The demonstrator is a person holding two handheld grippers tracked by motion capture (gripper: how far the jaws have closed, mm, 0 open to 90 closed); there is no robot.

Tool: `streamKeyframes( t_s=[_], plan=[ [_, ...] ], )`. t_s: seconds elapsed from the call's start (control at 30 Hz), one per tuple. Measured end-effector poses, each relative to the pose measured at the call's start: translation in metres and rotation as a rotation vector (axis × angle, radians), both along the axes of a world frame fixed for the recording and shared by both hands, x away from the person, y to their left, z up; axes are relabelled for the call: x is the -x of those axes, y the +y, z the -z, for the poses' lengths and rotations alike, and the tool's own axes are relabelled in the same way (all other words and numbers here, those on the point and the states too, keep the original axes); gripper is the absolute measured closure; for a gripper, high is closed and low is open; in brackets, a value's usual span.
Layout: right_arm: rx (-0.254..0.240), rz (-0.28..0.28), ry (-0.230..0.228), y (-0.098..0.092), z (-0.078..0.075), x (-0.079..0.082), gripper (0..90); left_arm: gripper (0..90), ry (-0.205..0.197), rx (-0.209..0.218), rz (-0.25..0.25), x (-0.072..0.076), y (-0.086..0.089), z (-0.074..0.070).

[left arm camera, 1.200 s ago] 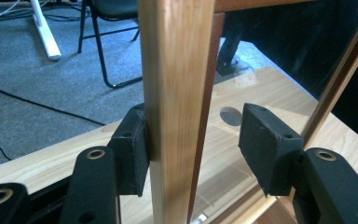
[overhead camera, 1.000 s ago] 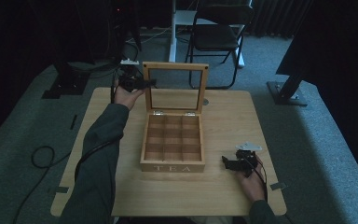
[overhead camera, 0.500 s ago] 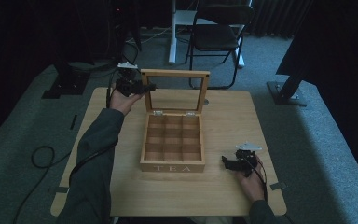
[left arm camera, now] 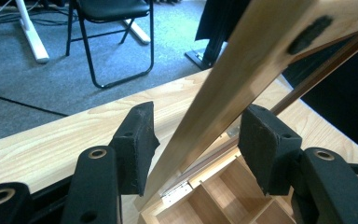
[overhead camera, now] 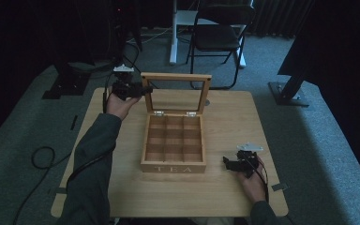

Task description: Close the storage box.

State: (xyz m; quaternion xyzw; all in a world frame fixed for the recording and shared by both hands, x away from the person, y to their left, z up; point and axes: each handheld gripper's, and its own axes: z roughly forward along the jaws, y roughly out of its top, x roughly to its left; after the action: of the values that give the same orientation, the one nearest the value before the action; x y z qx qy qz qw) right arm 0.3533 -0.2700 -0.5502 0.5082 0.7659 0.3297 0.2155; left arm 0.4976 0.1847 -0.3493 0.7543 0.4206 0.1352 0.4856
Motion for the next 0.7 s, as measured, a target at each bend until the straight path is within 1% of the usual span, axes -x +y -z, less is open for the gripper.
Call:
streamKeyframes(
  t_s=[0.17,0.27,0.3,0.43,0.57,0.7],
  plan=[
    [0.0,0.0,0.0,0.0,0.0,0.0,13.4,46.9,-0.008,0.001,0.003,0.004,0.002,0.0],
    [0.0,0.0,0.0,0.0,0.0,0.0,13.4,48.3,-0.027,0.013,0.007,0.012,0.002,-0.004],
    [0.0,0.0,0.0,0.0,0.0,0.0,13.5,48.8,-0.026,0.015,0.007,0.014,0.002,-0.005],
    [0.0,0.0,0.0,0.0,0.0,0.0,13.5,51.4,-0.03,0.006,0.014,0.019,0.002,-0.007],
    [0.0,0.0,0.0,0.0,0.0,0.0,13.5,53.6,-0.04,-0.009,0.027,0.028,0.002,-0.01],
    [0.0,0.0,0.0,0.0,0.0,0.0,13.5,55.1,-0.036,-0.004,0.032,0.037,0.004,-0.012]
  ],
)
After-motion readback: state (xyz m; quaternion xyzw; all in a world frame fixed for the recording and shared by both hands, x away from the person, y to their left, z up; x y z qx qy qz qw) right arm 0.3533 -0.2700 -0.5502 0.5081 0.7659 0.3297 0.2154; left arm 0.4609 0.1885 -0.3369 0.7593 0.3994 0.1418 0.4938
